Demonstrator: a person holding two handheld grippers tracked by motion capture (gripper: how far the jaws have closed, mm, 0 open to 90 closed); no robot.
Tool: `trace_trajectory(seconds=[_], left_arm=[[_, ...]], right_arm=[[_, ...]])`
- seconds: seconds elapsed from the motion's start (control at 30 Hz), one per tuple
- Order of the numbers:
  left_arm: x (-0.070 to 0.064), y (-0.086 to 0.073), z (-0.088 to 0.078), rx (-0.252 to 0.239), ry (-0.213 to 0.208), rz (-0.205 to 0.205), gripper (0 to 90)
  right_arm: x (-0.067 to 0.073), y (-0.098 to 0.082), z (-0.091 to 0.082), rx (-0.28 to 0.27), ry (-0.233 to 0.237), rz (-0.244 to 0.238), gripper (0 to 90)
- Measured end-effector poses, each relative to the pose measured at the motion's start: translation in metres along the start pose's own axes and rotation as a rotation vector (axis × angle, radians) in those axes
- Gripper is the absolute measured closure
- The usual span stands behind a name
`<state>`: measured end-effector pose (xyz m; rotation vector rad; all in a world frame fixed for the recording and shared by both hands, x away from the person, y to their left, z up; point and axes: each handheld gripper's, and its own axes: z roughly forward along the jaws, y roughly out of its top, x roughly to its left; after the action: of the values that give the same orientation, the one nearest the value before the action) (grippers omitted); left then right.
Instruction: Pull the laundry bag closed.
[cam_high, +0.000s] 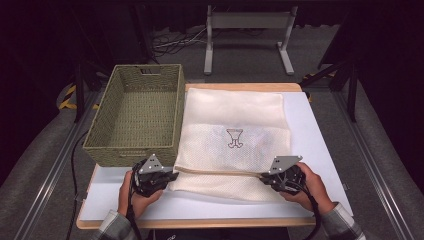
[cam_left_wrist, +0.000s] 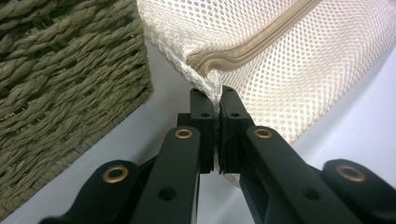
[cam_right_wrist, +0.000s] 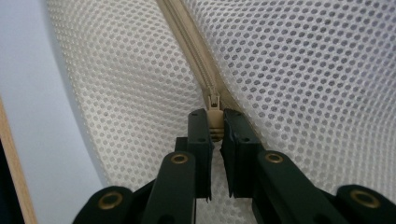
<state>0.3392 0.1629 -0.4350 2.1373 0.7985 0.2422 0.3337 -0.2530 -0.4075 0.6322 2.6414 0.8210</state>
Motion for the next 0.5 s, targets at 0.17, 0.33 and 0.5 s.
trace_trajectory(seconds=[0.17,0.33,0.5], left_arm=[[0.000,0.000,0.000,0.009,0.006,0.009,87.0],[0.001,0.000,0.000,0.011,0.005,0.010,87.0],[0.002,-0.001,0.001,0.014,0.009,0.004,87.1]], right_arm=[[-0.002,-0.006,-0.003,0.006,-0.010,0.011,82.0],[-0.003,-0.009,-0.006,0.006,-0.009,0.021,82.0],[-0.006,-0.016,-0.009,0.027,-0.035,0.030,82.0]])
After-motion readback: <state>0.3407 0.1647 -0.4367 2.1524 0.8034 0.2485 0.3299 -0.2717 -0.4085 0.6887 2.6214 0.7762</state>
